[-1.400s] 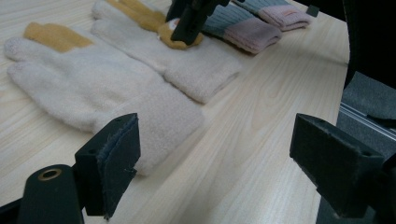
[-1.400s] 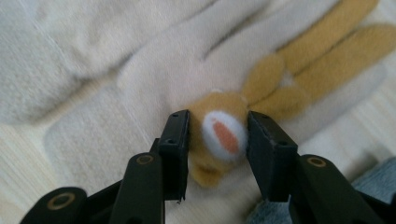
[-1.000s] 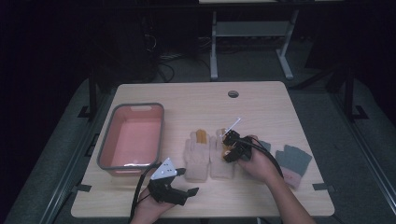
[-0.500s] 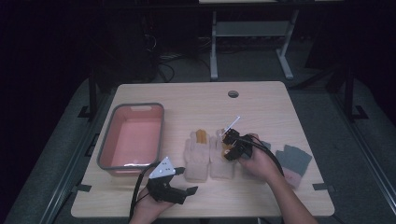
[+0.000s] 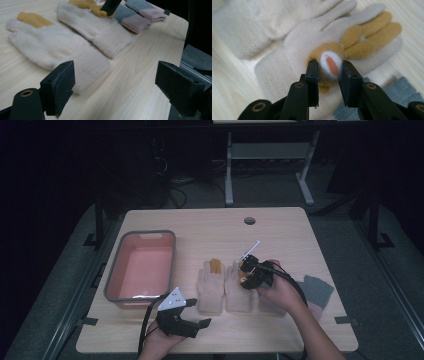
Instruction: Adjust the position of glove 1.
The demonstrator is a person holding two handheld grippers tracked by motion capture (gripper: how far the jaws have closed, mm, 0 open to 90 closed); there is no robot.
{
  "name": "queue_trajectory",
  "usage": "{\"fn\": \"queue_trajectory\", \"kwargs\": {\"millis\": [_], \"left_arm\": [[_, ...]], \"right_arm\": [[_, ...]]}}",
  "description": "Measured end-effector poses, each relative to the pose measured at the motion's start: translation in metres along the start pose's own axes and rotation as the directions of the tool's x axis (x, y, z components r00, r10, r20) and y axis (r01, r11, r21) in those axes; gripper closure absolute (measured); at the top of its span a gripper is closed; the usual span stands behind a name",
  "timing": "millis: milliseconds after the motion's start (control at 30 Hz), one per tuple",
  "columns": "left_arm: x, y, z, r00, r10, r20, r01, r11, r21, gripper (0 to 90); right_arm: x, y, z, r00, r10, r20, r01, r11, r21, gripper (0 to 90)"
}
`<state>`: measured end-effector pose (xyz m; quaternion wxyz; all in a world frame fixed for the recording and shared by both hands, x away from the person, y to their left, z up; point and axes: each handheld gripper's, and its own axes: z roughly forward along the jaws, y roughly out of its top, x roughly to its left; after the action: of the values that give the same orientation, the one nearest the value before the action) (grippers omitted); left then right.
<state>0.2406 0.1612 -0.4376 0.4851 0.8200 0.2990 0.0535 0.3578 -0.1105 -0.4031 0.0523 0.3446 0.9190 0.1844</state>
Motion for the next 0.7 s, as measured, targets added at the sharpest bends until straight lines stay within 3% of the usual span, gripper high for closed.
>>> {"fn": "queue_trajectory", "kwargs": {"millis": [333,533,700], "left_arm": [[-0.001,0.001,-0.004,1.0000,-0.001,-0.008,0.001,0.9998,-0.020,16.1],[-0.002,0.002,-0.005,0.9998,-0.017,-0.014,0.016,0.9989,-0.043,16.1],[-0.001,0.002,-0.008,0.9997,-0.007,-0.024,0.006,0.9991,-0.043,16.1]], "right_arm": [[0.004,0.003,-0.020,0.9998,-0.015,0.011,0.016,0.999,-0.028,70.5],[0.013,0.010,-0.036,0.9991,-0.040,0.009,0.041,0.998,-0.054,70.5],[0.019,0.018,-0.043,0.9984,-0.057,0.002,0.057,0.996,-0.072,70.5]]}}
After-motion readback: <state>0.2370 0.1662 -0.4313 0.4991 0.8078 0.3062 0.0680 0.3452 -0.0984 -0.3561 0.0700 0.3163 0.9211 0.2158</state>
